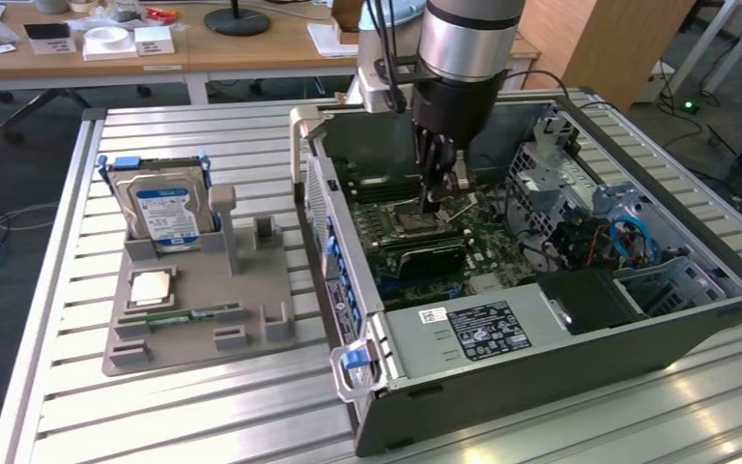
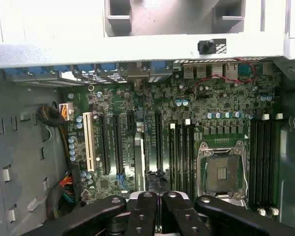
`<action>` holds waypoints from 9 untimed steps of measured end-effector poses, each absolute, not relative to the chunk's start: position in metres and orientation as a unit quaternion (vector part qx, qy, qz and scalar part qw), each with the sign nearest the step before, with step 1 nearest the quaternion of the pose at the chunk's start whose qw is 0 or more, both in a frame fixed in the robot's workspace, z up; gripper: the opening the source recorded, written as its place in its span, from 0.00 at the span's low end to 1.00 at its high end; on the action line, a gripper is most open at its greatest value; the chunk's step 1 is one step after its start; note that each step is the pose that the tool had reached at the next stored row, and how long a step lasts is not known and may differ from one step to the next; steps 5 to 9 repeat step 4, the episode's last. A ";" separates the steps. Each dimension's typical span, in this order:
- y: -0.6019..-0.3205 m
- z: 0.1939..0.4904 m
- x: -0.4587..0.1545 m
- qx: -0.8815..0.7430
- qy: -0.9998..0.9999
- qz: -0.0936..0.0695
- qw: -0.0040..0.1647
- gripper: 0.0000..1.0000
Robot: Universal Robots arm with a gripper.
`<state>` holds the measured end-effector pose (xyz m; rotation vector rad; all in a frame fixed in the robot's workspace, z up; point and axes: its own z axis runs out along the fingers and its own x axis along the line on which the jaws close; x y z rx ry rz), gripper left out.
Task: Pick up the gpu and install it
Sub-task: 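Press down on the gpu until it lock into place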
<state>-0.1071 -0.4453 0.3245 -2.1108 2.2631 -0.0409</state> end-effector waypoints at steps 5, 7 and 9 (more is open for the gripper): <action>-0.445 0.325 -0.107 -0.682 0.731 -0.013 0.023 0.11; -0.445 0.325 -0.107 -0.682 0.731 -0.013 0.023 0.11; -0.445 0.325 -0.107 -0.682 0.731 -0.013 0.023 0.11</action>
